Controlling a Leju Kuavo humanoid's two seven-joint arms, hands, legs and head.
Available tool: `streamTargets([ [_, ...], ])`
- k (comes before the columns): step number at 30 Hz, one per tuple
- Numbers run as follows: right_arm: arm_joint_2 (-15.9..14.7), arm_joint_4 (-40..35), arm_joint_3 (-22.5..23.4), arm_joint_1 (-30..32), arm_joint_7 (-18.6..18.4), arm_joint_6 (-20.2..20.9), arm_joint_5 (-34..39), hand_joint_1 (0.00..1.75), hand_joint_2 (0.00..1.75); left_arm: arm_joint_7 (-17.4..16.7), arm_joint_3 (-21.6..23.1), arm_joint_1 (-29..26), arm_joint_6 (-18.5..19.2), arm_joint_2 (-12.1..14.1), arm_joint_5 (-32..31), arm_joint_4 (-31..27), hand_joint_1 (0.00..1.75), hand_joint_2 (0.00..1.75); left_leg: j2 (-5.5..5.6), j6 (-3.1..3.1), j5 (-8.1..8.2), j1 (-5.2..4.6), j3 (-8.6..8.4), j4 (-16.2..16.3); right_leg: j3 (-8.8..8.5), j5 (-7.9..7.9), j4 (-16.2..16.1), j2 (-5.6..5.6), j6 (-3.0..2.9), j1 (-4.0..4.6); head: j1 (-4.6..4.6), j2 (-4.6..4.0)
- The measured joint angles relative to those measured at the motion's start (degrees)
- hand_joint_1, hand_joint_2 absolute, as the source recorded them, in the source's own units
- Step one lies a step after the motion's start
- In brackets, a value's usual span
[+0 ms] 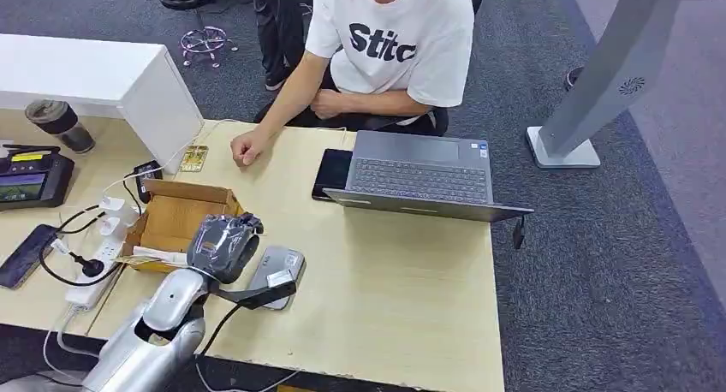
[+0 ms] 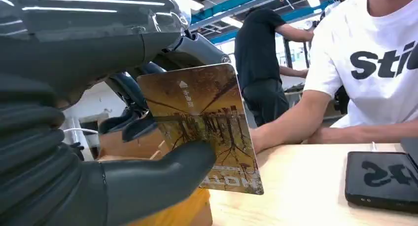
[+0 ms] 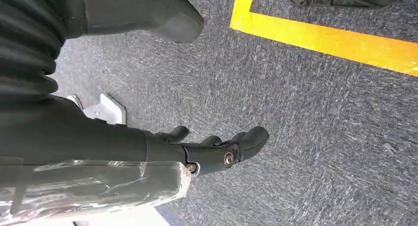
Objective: Pass the card to the sensor for recognition and then transmit it.
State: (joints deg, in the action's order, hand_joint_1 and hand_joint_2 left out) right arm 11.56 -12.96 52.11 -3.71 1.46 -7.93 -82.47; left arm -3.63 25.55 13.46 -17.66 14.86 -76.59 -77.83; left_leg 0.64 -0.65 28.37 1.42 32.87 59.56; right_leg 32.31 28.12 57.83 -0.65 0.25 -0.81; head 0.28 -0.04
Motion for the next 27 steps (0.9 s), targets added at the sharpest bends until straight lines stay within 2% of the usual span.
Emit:
streamTargets([
  [24, 0.0, 0.0, 0.0, 0.0, 0.0, 0.0, 0.0, 0.0, 1.75, 0.0, -0.2, 0.1, 0.0, 0.6, -0.1, -1.0, 1.75, 1.75, 0.0, 0.0, 0.0, 0.0, 0.0, 0.0, 0.02, 0.0, 0.0, 0.0, 0.0, 0.0, 0.0, 0.0],
  [26, 0.0, 0.0, 0.0, 0.0, 0.1, 0.0, -0.5, 0.0, 1.75, -1.9, -0.2, 1.8, -0.9, 1.2, -2.4, -1.0, 1.75, 1.75, 0.01, -0.01, -0.06, 0.03, 0.07, 0.0, 0.17, -0.01, 0.0, 0.0, 0.0, 0.03, -0.02, 0.0],
  [27, -0.1, 0.0, -0.1, 0.0, 0.1, 0.0, -0.9, 0.0, 1.75, -1.3, -0.2, 4.3, 0.1, 1.9, -1.5, -0.9, 1.75, 1.75, 0.04, -0.01, -0.2, 0.12, 0.26, 0.1, 0.25, -0.08, 0.0, 0.05, 0.02, 0.07, 0.04, 0.0],
])
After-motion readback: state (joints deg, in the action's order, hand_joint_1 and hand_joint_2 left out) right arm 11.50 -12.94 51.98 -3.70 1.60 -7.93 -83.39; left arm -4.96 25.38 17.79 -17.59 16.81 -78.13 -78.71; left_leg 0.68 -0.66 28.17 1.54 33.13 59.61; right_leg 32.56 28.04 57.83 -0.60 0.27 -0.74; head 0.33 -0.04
